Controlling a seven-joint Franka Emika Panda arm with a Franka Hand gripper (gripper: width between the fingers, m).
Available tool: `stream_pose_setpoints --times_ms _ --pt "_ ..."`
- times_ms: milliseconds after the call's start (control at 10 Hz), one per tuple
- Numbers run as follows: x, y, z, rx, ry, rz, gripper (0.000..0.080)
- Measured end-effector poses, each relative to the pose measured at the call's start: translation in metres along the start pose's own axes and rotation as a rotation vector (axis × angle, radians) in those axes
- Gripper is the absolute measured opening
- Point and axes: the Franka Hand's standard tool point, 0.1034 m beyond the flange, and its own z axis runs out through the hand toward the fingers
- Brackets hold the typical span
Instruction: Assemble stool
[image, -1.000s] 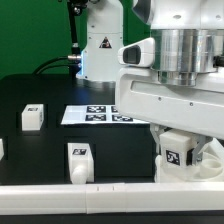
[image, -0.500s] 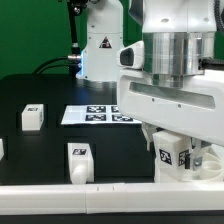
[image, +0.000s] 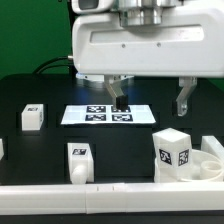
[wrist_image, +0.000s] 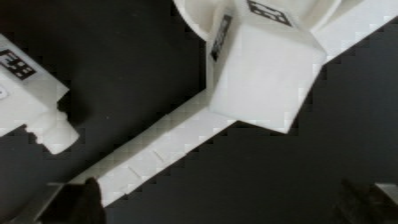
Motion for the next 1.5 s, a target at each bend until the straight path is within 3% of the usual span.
stream_pose_setpoints --times_ms 300,400,500,600,700,800,1200,1300,1500 --pt "0.000 0.005 0.005 -0.003 0.000 -0.275 0.0649" --pt "0.000 0.025 0.013 0.001 -0.001 -0.396 0.0649" --pt "0.003 0.059 0.022 0.002 -0.037 -0.464 0.0649" --pt "0.009 0.081 0.028 -0.002 -0.055 -0.589 0.0649" --pt "0.008 0.100 0.045 -0.013 -0.083 -0.674 0.0649" --pt "0.003 0.106 0.059 -0.021 -0.106 -0.718 0.0649" --pt "0.003 0.108 0.065 -0.020 -0.102 -0.792 0.0649" --pt "0.001 0.120 0.077 -0.021 -0.139 -0.757 0.0649" --pt "-0.007 0.129 0.095 -0.032 -0.164 -0.722 0.0649"
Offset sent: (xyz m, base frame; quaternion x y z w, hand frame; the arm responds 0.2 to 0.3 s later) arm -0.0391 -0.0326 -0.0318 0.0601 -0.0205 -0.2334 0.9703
